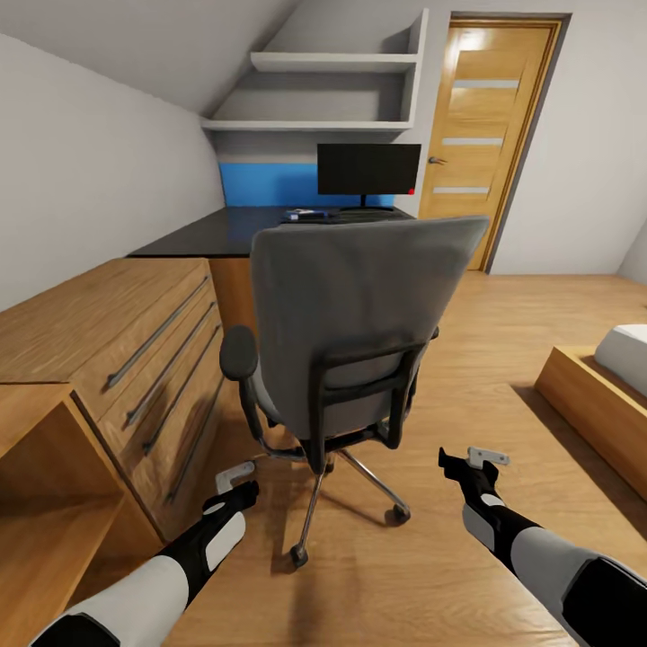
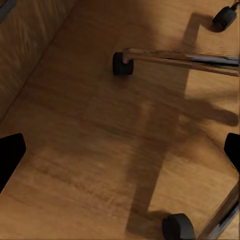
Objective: In the bedroom, organize the workspace by keeping the computer under the desk, ensuring the monitor is on the desk, placing the keyboard on the desk next to the monitor, placing the mouse on the desk next to the keyboard, moving the folder from the swivel chair onto the desk next to the mouse, stacking the notebook on top of the folder with the pen on top of the notebook, and positioning the swivel chair next to the desk.
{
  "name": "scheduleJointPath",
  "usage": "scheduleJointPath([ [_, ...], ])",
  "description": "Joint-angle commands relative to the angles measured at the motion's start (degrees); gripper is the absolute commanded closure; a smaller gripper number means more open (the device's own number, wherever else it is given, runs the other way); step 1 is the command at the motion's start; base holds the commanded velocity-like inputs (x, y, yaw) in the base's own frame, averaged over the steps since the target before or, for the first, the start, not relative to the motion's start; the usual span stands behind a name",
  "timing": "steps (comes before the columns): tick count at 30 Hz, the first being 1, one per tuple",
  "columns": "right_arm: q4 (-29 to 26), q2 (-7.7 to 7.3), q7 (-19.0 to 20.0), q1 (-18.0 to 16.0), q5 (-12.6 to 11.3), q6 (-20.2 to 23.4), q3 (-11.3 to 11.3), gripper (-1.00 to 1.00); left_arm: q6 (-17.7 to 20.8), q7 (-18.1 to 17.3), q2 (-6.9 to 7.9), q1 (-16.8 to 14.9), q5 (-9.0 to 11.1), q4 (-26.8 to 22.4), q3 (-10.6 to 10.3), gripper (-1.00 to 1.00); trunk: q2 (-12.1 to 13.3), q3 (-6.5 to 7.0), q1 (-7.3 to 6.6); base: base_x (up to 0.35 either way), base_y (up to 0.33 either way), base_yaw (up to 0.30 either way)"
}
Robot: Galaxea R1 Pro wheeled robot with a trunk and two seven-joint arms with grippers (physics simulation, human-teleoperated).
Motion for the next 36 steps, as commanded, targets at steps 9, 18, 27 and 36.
scheduleJointPath([
  [9,-0.03,0.29,-0.49,0.01,-0.21,-1.67,0.45,-1.00,-0.16,0.30,0.01,-0.04,0.61,-0.01,-0.52,-1.00,-0.02,-0.05,0.02,0.318,0.000,0.000],
  [18,0.05,0.16,-0.49,0.01,-0.18,-1.86,0.39,-1.00,-0.24,0.34,-0.04,-0.04,0.53,-0.01,-0.58,-1.00,-0.02,-0.05,0.02,0.320,0.000,-0.044],
  [27,0.07,-0.08,-0.49,0.01,-0.21,-1.89,0.31,-1.00,-0.24,0.34,-0.04,-0.04,0.35,-0.01,-0.58,-1.00,-0.02,-0.05,0.02,0.320,-0.044,-0.004],
  [36,0.31,-0.23,-0.49,0.01,-0.23,-1.93,0.30,-1.00,-0.24,0.34,-0.13,-0.04,0.32,-0.01,-0.58,-1.00,-0.02,-0.05,0.02,0.320,-0.092,0.000],
])
